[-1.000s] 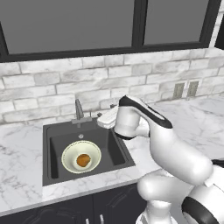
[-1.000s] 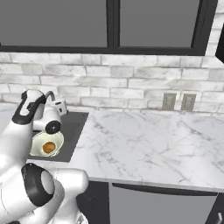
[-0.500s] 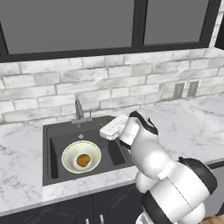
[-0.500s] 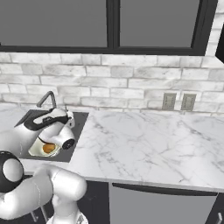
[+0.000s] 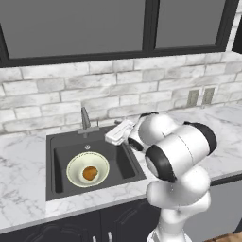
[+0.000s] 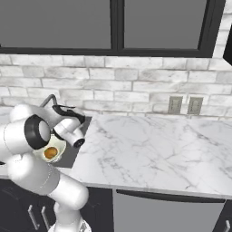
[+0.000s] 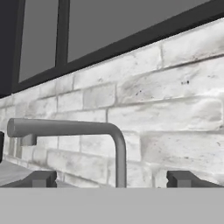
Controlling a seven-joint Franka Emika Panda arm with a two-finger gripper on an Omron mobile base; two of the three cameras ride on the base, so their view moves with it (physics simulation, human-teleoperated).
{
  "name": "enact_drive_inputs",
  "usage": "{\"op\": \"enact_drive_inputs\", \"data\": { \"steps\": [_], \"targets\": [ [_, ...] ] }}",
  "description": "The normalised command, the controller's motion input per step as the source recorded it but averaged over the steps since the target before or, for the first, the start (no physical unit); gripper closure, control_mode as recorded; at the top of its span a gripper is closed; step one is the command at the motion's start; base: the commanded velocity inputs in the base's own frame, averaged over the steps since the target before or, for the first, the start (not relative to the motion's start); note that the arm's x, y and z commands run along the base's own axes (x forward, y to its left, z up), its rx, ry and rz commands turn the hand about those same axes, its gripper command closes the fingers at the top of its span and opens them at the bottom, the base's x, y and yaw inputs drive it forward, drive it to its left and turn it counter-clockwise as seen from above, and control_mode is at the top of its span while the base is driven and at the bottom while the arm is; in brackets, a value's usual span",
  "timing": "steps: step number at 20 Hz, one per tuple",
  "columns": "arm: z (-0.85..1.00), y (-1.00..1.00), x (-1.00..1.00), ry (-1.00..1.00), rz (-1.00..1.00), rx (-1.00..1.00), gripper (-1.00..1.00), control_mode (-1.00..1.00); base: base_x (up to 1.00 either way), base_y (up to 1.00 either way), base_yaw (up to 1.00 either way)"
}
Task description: Pick the potato from the cabinet and place it in the bowl. Then pick the bowl and place it in the sink. Then turn on the sink facuet.
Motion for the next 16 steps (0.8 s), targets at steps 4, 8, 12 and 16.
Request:
{"op": "enact_drive_inputs", "data": {
  "steps": [4, 8, 12, 16],
  "targets": [
    [-0.19, 0.36, 0.66, 0.0, 0.0, 0.0, -1.0, -1.0, 0.0, 0.0, 0.0],
    [-0.24, 0.33, 0.73, 0.03, -0.02, 0.0, -1.0, -1.0, 0.0, 0.0, 0.0],
    [-0.35, 0.06, 0.68, 0.05, -0.04, 0.0, -1.0, -1.0, 0.0, 0.0, 0.0],
    [-0.35, 0.0, 0.76, 0.04, -0.05, 0.0, -1.0, -1.0, 0.0, 0.0, 0.0]
  ]
}}
